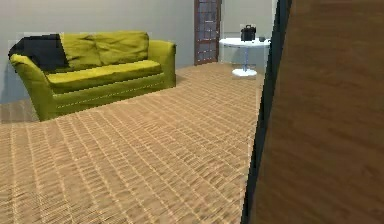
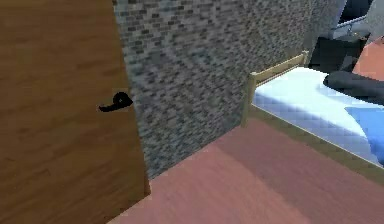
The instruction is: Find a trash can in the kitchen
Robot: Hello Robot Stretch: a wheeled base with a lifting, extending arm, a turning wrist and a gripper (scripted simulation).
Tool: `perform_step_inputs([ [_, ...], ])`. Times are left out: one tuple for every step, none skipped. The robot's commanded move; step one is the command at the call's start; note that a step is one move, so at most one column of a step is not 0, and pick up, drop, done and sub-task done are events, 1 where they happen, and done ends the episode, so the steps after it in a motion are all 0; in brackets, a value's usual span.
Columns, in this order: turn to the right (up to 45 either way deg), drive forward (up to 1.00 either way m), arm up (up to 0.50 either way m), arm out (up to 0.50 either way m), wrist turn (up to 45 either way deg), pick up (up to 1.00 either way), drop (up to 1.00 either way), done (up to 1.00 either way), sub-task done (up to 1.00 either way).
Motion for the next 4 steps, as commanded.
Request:
perform_step_inputs([
  [0.0, 0.95, 0.00, 0.00, 0.0, 0.00, 0.00, 0.00, 0.00],
  [3.0, 0.00, 0.00, 0.00, 0.0, 0.00, 0.00, 0.00, 0.00],
  [0.0, 0.25, 0.00, 0.00, 0.0, 0.00, 0.00, 0.00, 0.00],
  [42.0, 0.00, 0.00, 0.00, 0.0, 0.00, 0.00, 0.00, 0.00],
])
